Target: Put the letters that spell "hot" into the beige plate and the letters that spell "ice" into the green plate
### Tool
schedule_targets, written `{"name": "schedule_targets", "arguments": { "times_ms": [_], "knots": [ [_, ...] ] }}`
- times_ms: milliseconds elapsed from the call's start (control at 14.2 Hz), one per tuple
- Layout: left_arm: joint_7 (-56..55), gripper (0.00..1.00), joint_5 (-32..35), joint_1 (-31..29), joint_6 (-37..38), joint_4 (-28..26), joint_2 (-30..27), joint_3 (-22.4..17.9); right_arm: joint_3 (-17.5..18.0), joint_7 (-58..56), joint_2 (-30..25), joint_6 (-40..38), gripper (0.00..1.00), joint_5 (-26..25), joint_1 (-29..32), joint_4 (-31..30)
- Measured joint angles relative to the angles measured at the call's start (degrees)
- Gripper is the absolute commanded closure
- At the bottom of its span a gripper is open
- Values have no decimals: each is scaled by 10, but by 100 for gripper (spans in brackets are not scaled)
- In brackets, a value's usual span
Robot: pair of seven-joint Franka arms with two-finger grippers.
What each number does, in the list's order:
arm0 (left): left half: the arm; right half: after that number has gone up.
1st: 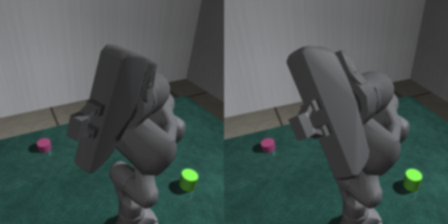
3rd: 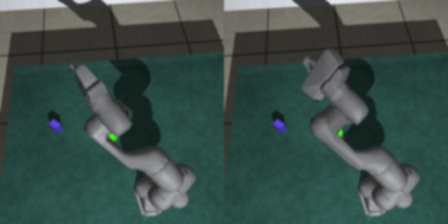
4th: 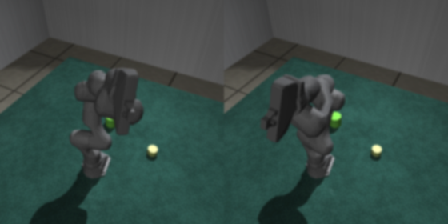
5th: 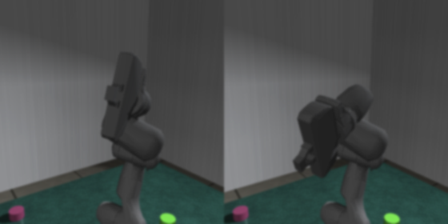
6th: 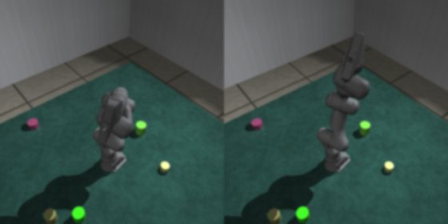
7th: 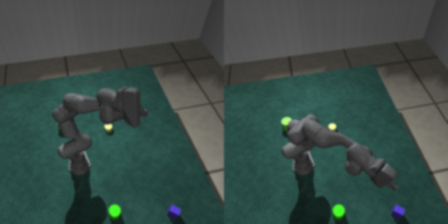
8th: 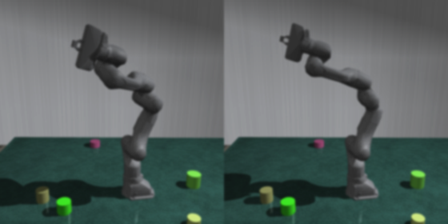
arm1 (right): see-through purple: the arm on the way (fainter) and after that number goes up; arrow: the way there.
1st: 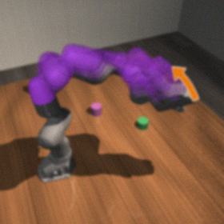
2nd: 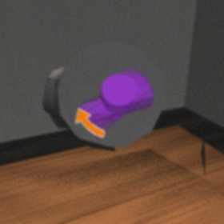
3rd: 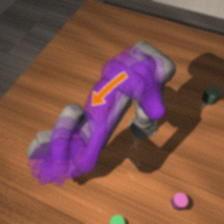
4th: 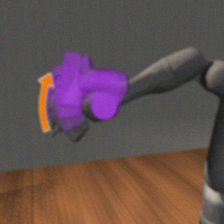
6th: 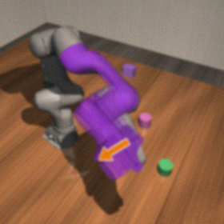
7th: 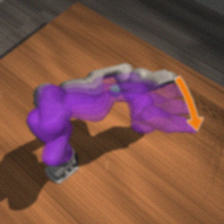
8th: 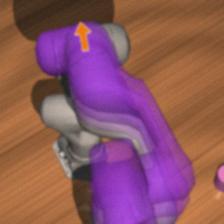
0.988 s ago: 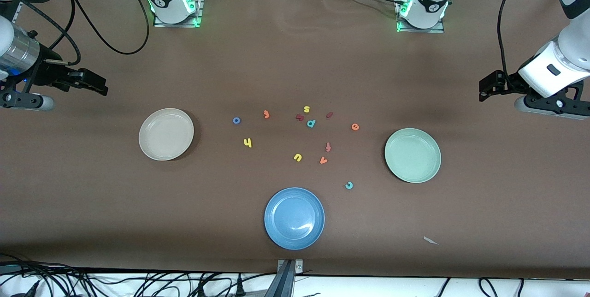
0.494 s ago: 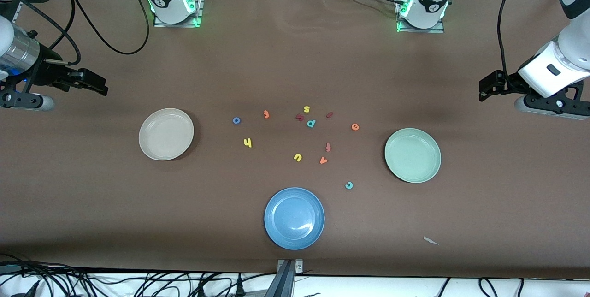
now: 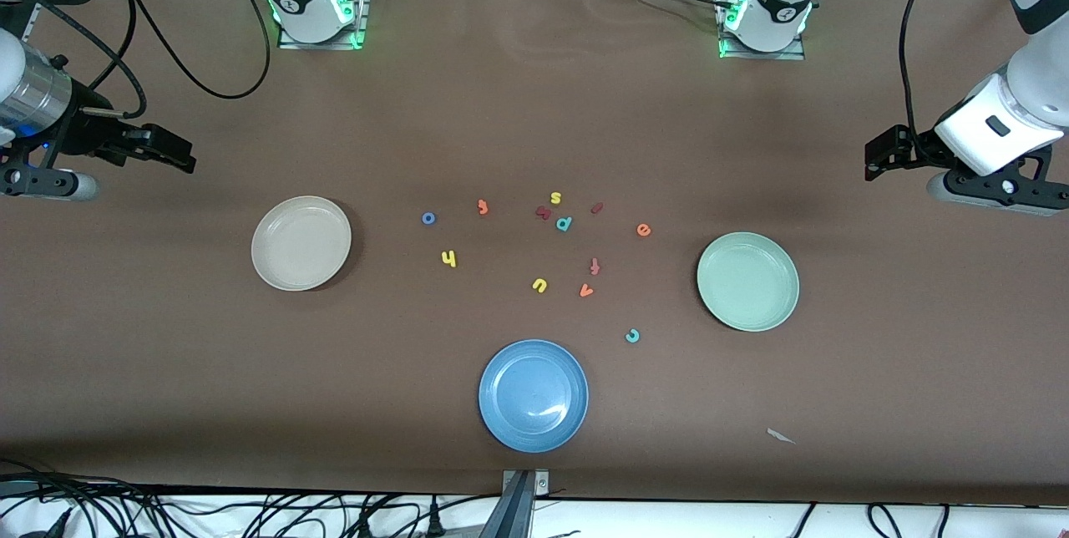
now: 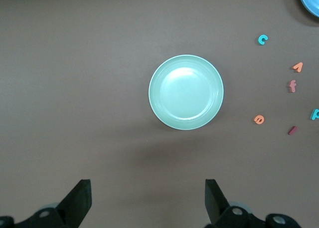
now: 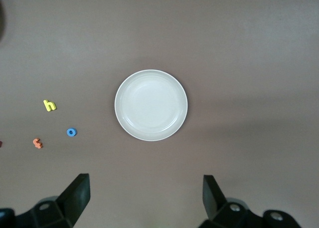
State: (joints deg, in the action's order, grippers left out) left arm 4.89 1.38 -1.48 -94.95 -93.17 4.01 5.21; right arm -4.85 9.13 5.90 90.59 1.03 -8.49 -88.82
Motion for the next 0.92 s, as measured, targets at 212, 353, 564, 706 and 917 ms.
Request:
{"name": "schedule_targets", "arguments": {
  "times_ms": [212,353,564,706,917],
  "knots": [
    [0,0,0,-1,0,1,0,-1,0,0,0,0,0,0,0,0],
    [0,0,0,-1,-3,1,0,-1,0,0,0,0,0,0,0,0],
    [0,0,0,1,-6,1,0,1,0,0,0,0,0,0,0,0],
    [0,0,0,1,-6,1,0,1,0,0,0,0,0,0,0,0],
    [0,0,0,-1,-5,1,0,0,0,0,0,0,0,0,0,0]
  ]
}}
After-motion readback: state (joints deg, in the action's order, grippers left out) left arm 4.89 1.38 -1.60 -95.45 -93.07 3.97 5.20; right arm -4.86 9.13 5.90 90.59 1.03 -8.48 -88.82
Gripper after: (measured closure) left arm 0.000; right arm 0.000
